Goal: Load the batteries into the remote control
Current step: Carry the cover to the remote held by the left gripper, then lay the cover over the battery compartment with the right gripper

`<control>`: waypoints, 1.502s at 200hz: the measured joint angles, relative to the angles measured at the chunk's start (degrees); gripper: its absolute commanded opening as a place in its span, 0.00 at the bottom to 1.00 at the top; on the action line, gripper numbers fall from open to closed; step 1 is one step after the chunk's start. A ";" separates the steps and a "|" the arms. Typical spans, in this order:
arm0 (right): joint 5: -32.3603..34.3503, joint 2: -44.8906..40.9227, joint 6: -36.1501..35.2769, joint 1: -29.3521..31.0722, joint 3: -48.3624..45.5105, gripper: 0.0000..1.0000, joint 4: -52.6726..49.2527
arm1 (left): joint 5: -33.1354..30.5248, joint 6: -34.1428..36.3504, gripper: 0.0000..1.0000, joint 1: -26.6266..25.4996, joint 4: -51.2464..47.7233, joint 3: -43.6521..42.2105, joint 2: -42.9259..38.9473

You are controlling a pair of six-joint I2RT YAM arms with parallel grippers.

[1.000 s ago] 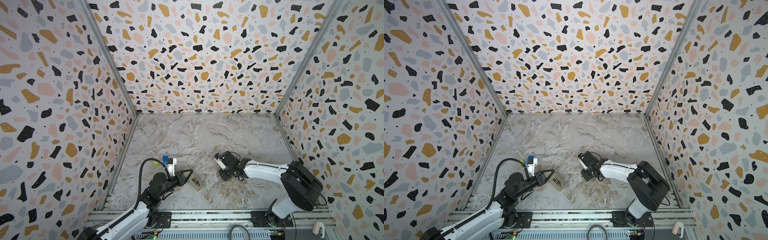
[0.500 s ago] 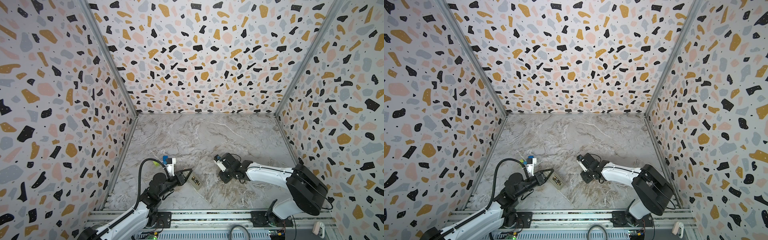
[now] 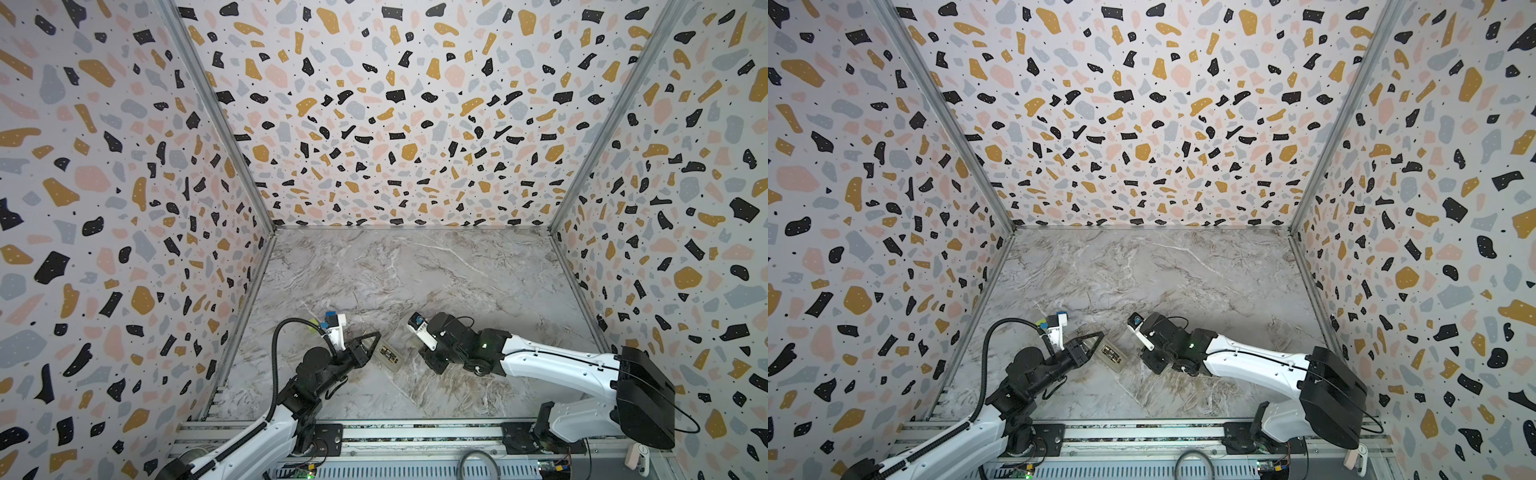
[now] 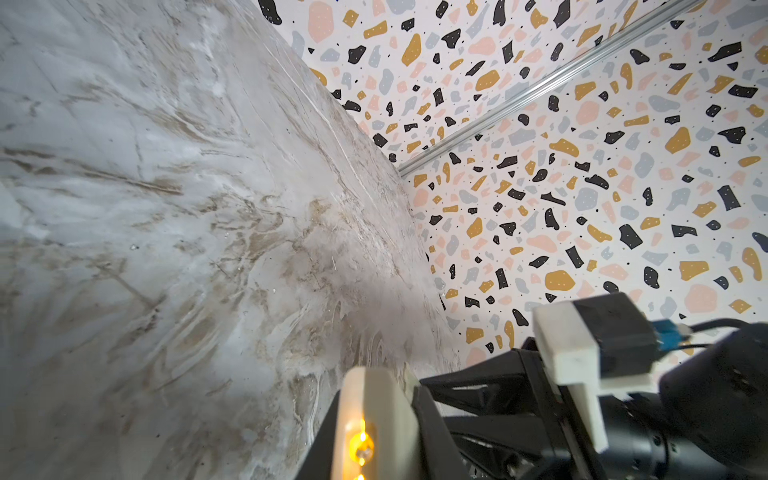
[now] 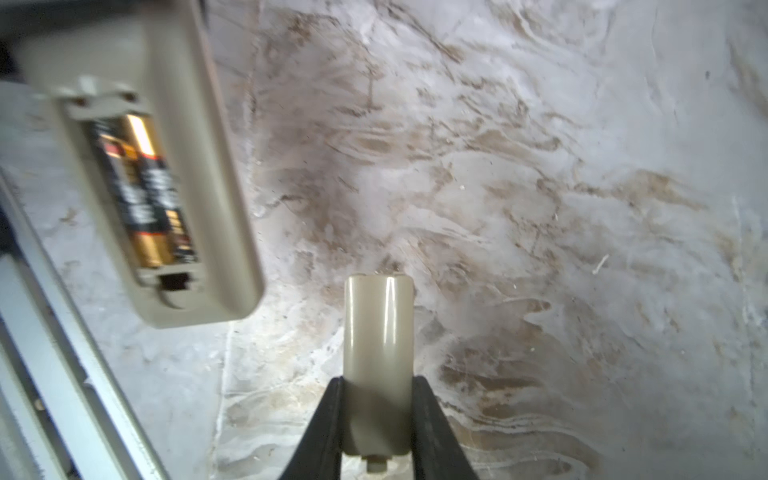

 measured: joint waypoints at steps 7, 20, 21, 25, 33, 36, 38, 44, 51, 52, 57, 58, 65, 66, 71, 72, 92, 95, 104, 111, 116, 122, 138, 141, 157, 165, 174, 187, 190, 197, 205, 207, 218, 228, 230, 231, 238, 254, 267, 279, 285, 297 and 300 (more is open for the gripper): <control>0.33 0.00 0.02 0.94 0.79 0.13 -0.13 | -0.42 -0.20 0.00 0.00 -0.02 0.00 -0.11; 0.92 0.00 0.02 2.62 2.12 0.13 -0.44 | -0.94 -0.44 0.00 0.00 -0.04 0.00 -0.35; 0.96 0.00 0.02 2.69 2.19 0.13 -0.44 | -0.98 -0.48 0.00 0.00 -0.02 0.00 -0.37; 1.11 0.00 0.04 3.19 2.58 0.13 -0.59 | -1.07 -0.59 0.00 0.00 -0.02 0.00 -0.46; 1.31 0.00 0.04 3.96 3.23 0.12 -0.63 | -1.36 -0.79 0.00 0.00 0.00 0.00 -0.59; 1.36 0.02 0.04 4.20 3.45 0.12 -0.66 | -1.44 -0.76 0.00 0.00 -0.02 0.00 -0.66; 1.42 0.07 0.04 4.42 3.58 0.12 -0.66 | -1.53 -0.81 0.00 0.00 -0.04 0.00 -0.70; 1.49 0.20 0.04 4.96 4.09 0.12 -0.68 | -1.73 -0.85 0.00 0.00 -0.02 0.00 -0.76; 1.53 0.46 0.02 5.44 4.63 0.12 -0.70 | -1.92 -0.90 0.00 0.00 0.00 0.00 -0.83; 1.53 0.52 0.04 5.55 4.74 0.12 -0.70 | -1.95 -0.92 0.00 0.00 0.00 0.00 -0.85; 1.53 0.87 0.02 5.90 5.20 0.12 -0.72 | -2.01 -0.96 0.00 0.00 -0.04 0.00 -0.87; 1.53 0.94 0.02 5.95 5.27 0.12 -0.74 | -1.99 -0.96 0.00 0.00 -0.02 0.00 -0.87; 1.53 1.60 0.02 6.38 5.90 0.11 -0.74 | -2.03 -1.01 0.00 0.00 -0.02 0.00 -0.87; 1.53 1.73 0.02 6.45 6.05 0.11 -0.76 | -2.03 -1.01 0.00 0.00 -0.02 0.00 -0.87; 1.53 2.27 0.02 6.67 6.49 0.11 -0.74 | -2.03 -1.01 0.00 0.00 -0.02 0.00 -0.87; 1.53 2.36 0.02 6.71 6.54 0.11 -0.74 | -2.03 -1.01 0.00 0.00 -0.02 0.00 -0.87; 1.51 4.74 -0.13 7.45 8.22 0.11 -0.72 | -2.03 -1.01 0.00 0.00 -0.02 0.00 -0.85; 1.51 5.05 -0.15 7.52 8.37 0.11 -0.70 | -2.03 -1.01 0.00 0.00 -0.02 0.00 -0.87; 1.51 6.05 -0.26 7.67 9.01 0.10 -0.74 | -2.01 -1.01 0.00 0.00 -0.02 0.00 -0.85; 1.51 6.69 -0.37 7.74 9.40 0.10 -0.72 | -2.01 -1.01 0.00 0.00 -0.02 0.00 -0.87; 1.51 7.10 -0.44 7.74 9.70 0.10 -0.74 | -2.01 -1.01 0.00 0.00 -0.02 0.00 -0.87; 1.51 7.54 -0.52 7.74 10.03 0.10 -0.72 | -2.01 -1.01 0.00 0.00 -0.02 0.00 -0.87; 1.53 8.48 -0.85 7.74 10.86 0.10 -0.74 | -2.01 -1.01 0.00 0.00 -0.02 0.00 -0.87; 1.53 8.59 -0.90 7.74 10.99 0.10 -0.74 | -2.01 -1.01 0.00 0.00 -0.02 0.00 -0.87; 1.53 8.94 -1.22 7.74 11.50 0.10 -0.68 | -1.99 -1.01 0.00 0.00 -0.02 0.00 -0.85; 1.55 9.03 -1.29 7.74 11.67 0.10 -0.70 | -1.97 -1.01 0.00 0.00 -0.02 0.00 -0.85; 1.55 9.14 -1.44 7.74 11.93 0.09 -0.59 | -1.97 -1.01 0.00 0.00 0.00 0.00 -0.85; 1.55 9.40 -1.62 7.74 12.15 0.09 -0.52 | -1.92 -1.01 0.00 0.00 0.02 0.00 -0.83; 1.55 9.49 -1.66 7.74 12.17 0.09 -0.48 | -1.90 -1.01 0.00 0.00 0.02 0.00 -0.81; 1.55 9.73 -1.73 7.74 12.26 0.09 -0.50 | -1.86 -0.98 0.00 0.00 0.09 0.00 -0.79; 1.53 10.03 -1.79 7.74 12.37 0.09 -0.48 | -1.86 -0.98 0.00 0.00 0.02 0.00 -0.79; 1.53 10.10 -1.86 7.74 12.41 0.09 -0.48 | -1.86 -0.98 0.00 0.00 0.00 0.00 -0.76; 1.51 10.49 -2.05 7.74 12.70 0.09 -0.42 | -1.88 -0.98 0.00 0.02 -0.04 0.00 -0.72; 1.53 10.69 -2.14 7.74 12.81 0.09 -0.33 | -1.86 -0.98 0.00 0.00 -0.04 0.00 -0.74; 1.53 10.73 -2.16 7.74 12.81 0.09 -0.31 | -1.86 -0.98 0.00 0.00 -0.07 0.00 -0.74; 1.53 10.73 -2.19 7.74 12.83 0.09 -0.28 | -1.86 -0.98 0.00 0.00 -0.07 0.00 -0.74; 1.49 10.80 -2.29 7.74 12.83 0.09 -0.24 | -1.86 -0.98 0.00 0.00 -0.09 0.00 -0.72; 1.49 10.82 -2.40 7.74 12.83 0.09 -0.15 | -1.88 -0.98 0.00 0.00 -0.07 0.00 -0.72; 1.51 10.82 -2.51 7.74 12.83 0.09 -0.13 | -1.88 -0.98 0.00 0.00 -0.07 0.00 -0.72; 1.49 10.82 -2.56 7.74 12.83 0.09 -0.13 | -1.86 -0.98 0.00 0.00 -0.04 0.00 -0.72; 1.49 10.82 -2.58 7.74 12.83 0.09 -0.13 | -1.84 -0.98 0.00 0.00 -0.04 0.00 -0.72; 1.49 10.84 -2.67 7.74 12.83 0.09 -0.13 | -1.77 -0.98 0.00 0.00 -0.02 0.00 -0.72; 1.49 10.84 -2.69 7.74 12.83 0.09 -0.13 | -1.75 -0.98 0.00 0.00 -0.02 0.00 -0.72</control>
